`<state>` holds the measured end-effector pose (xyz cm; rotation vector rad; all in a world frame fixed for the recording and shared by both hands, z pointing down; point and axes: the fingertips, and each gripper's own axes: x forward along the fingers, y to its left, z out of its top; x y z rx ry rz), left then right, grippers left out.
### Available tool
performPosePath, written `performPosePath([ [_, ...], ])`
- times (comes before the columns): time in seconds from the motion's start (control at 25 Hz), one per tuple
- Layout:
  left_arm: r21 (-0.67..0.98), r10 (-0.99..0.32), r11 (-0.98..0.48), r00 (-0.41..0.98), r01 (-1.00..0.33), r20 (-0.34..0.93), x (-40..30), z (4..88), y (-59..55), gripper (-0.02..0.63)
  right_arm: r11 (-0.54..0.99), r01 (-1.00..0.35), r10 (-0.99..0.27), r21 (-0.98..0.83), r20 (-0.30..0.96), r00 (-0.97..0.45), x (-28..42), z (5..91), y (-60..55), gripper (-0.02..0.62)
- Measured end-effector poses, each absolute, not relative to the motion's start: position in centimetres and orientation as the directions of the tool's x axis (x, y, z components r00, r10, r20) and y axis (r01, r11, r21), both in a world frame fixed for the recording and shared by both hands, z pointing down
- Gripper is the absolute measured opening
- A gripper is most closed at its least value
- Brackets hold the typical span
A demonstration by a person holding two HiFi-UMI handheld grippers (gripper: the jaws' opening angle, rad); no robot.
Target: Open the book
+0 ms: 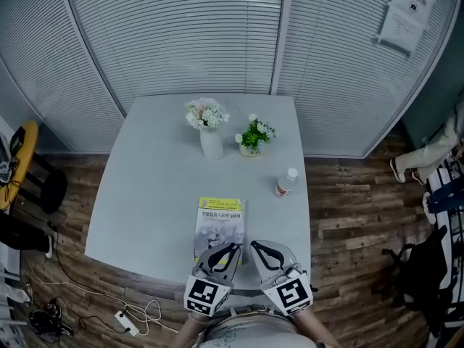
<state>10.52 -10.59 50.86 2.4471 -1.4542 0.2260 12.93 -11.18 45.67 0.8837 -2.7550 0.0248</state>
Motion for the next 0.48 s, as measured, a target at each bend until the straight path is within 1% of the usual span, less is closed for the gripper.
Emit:
performPosePath([
  [0.28,0.181,-0.793,-0.435,0.47,-0.882,0.387,10.1,56.1,-10.7,0.075,0.802,-0.594,-0.587,0.058,0.255,-0.768,14.0,46.3,-11.1,0.003],
  [0.48,0.203,-0.728,-0.423,0.465,-0.883,0.505,10.1,61.9,-10.7,0.139,0.79,-0.611,-0.599,0.043,0.263,-0.756,14.7,46.3,-11.3,0.003],
])
